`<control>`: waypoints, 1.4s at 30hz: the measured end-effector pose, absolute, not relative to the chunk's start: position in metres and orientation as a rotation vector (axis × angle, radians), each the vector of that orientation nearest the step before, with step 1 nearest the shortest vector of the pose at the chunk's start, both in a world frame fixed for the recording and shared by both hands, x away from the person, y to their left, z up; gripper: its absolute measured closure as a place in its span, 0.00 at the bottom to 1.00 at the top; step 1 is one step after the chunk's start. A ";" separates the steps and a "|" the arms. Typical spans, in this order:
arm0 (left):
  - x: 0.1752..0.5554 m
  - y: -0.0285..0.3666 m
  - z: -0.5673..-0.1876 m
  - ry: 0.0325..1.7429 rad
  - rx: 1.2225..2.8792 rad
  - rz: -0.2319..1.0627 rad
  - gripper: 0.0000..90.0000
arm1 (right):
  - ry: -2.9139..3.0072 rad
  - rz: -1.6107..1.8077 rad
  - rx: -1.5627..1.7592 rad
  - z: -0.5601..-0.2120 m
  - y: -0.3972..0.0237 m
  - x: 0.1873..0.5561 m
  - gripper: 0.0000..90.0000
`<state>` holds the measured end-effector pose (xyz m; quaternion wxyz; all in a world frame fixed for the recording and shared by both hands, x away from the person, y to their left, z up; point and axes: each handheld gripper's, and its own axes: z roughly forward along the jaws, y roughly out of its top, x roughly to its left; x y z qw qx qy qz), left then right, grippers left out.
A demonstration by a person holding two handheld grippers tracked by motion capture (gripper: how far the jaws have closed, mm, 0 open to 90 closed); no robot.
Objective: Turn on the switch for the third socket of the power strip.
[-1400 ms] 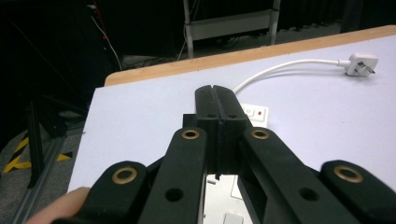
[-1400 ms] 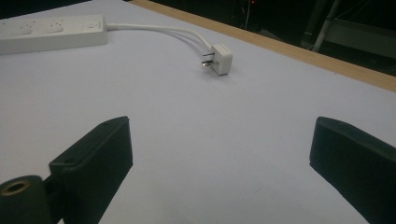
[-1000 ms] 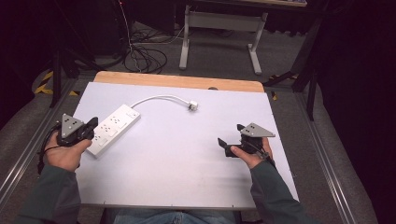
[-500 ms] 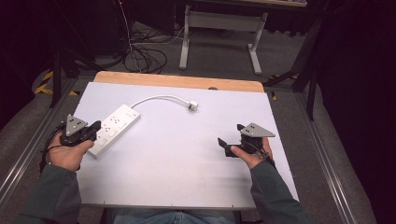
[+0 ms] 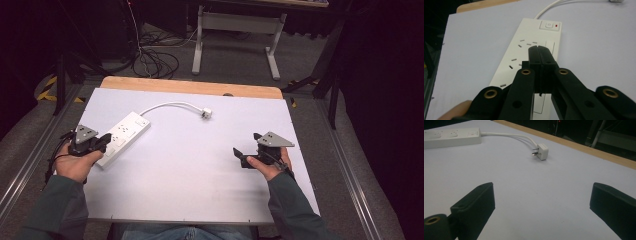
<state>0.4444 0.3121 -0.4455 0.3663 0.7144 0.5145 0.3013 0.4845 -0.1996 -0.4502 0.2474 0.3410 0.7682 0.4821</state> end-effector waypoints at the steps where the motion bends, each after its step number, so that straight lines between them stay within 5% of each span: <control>1: 0.445 0.312 -0.446 1.323 1.840 0.772 1.00 | 2.094 1.314 0.930 -0.450 -0.200 0.485 0.07; 42: 0.453 0.310 -0.460 1.371 1.996 0.662 1.00 | 2.100 1.306 0.919 -0.451 -0.199 0.485 0.07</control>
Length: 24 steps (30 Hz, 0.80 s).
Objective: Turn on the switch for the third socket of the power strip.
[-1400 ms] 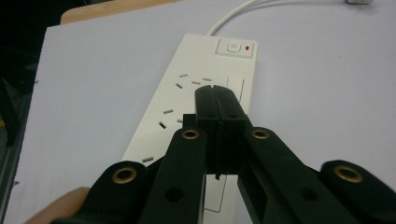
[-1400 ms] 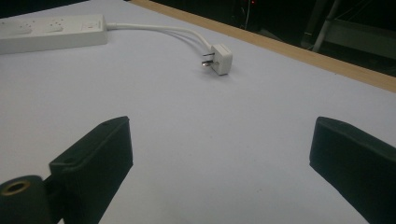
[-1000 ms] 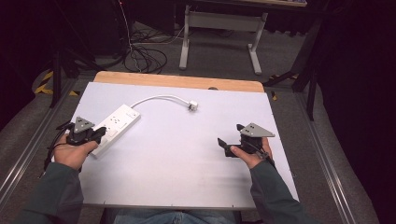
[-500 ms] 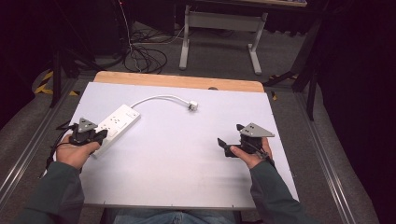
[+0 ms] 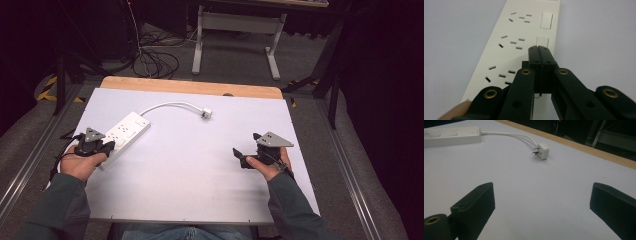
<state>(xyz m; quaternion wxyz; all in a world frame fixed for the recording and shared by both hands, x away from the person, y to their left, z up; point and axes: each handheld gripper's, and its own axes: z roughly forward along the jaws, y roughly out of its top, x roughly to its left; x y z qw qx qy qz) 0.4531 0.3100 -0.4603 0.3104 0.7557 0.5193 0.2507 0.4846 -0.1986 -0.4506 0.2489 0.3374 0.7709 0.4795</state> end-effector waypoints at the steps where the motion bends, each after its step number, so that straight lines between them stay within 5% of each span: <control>1: 0.453 0.310 -0.461 1.374 1.998 0.657 1.00 | 2.100 1.306 0.919 -0.451 -0.199 0.485 0.07; 24: 0.454 0.309 -0.464 1.377 2.023 0.644 1.00 | 2.102 1.303 0.919 -0.451 -0.198 0.484 0.07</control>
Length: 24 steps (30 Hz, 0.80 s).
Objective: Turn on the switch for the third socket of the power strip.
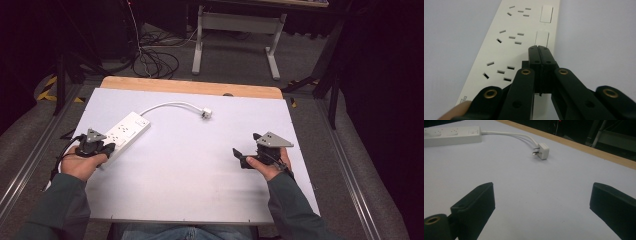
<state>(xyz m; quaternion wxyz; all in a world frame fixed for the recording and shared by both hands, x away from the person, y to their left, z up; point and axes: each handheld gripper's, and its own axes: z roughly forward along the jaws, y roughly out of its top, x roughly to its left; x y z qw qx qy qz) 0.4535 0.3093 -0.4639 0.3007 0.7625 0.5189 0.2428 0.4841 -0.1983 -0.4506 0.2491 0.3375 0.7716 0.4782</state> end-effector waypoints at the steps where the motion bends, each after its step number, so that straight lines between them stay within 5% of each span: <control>1: 0.454 0.309 -0.464 1.377 2.023 0.644 1.00 | 2.102 1.303 0.921 -0.451 -0.198 0.484 0.07; 15: 0.454 0.307 -0.466 1.372 2.040 0.649 1.00 | 2.103 1.302 0.919 -0.450 -0.198 0.484 0.07; 24: 0.450 0.312 -0.457 1.348 1.902 0.709 1.00 | 2.099 1.297 0.920 -0.450 -0.199 0.482 0.07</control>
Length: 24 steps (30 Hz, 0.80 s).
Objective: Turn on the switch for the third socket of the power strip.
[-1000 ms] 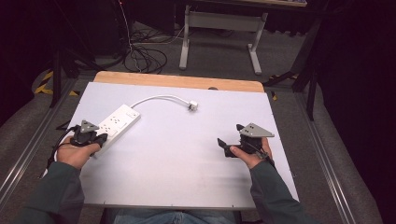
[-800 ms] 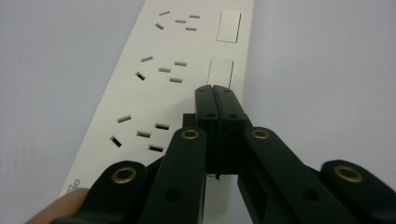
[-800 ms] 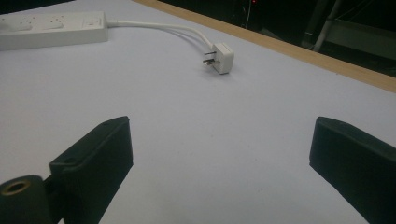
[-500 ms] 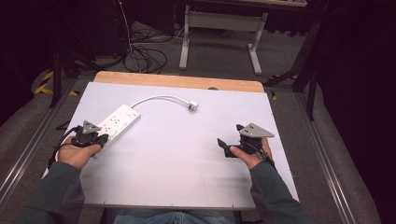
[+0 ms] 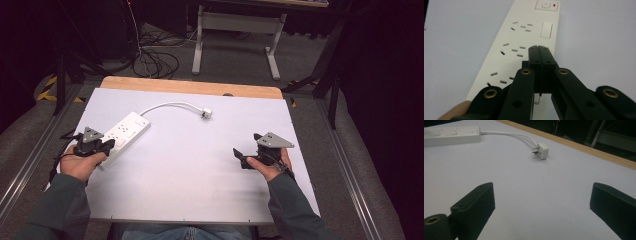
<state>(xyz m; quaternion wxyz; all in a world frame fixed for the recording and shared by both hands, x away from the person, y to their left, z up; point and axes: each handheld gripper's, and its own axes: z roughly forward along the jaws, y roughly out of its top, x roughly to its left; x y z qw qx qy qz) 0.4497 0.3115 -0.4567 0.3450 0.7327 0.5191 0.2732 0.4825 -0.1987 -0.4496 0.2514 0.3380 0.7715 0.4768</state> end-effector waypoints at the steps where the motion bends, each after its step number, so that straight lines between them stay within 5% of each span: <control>1: 0.449 0.312 -0.456 1.343 1.889 0.717 1.00 | 2.104 1.292 0.915 -0.450 -0.198 0.483 0.07; 24: 0.440 0.315 -0.442 1.282 1.721 0.813 1.00 | 2.110 1.296 0.917 -0.451 -0.197 0.484 0.07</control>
